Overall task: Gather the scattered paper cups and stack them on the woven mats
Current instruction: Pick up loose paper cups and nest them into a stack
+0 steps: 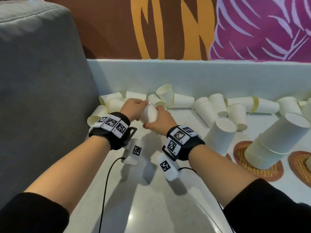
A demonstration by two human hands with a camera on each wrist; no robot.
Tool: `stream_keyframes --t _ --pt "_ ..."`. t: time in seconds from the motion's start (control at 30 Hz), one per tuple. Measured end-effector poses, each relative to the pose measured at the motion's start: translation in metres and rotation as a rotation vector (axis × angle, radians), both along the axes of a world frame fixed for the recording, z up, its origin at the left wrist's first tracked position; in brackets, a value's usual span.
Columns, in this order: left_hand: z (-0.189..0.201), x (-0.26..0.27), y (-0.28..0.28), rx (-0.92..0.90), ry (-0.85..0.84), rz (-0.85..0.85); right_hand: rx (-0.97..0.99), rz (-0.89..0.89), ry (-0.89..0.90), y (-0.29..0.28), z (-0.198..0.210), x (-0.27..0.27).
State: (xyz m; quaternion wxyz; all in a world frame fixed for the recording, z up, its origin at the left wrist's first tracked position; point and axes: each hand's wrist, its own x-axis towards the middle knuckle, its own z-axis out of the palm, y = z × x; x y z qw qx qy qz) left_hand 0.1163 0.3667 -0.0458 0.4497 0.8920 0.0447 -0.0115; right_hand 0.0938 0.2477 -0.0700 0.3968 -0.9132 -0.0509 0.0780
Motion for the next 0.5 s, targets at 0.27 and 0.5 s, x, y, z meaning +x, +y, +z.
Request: stream_keyframes --t 0.27,0.5 --pt "-0.038 0.055 -0.013 0.254 -0.018 -0.043 -0.029 -0.181 0.172 -0.029 -0.026 0.004" --pt "-0.071 0.089 -0.035 0.487 -0.013 -0.187 -0.117 -0.277 0.182 -0.043 -0.044 0.019"
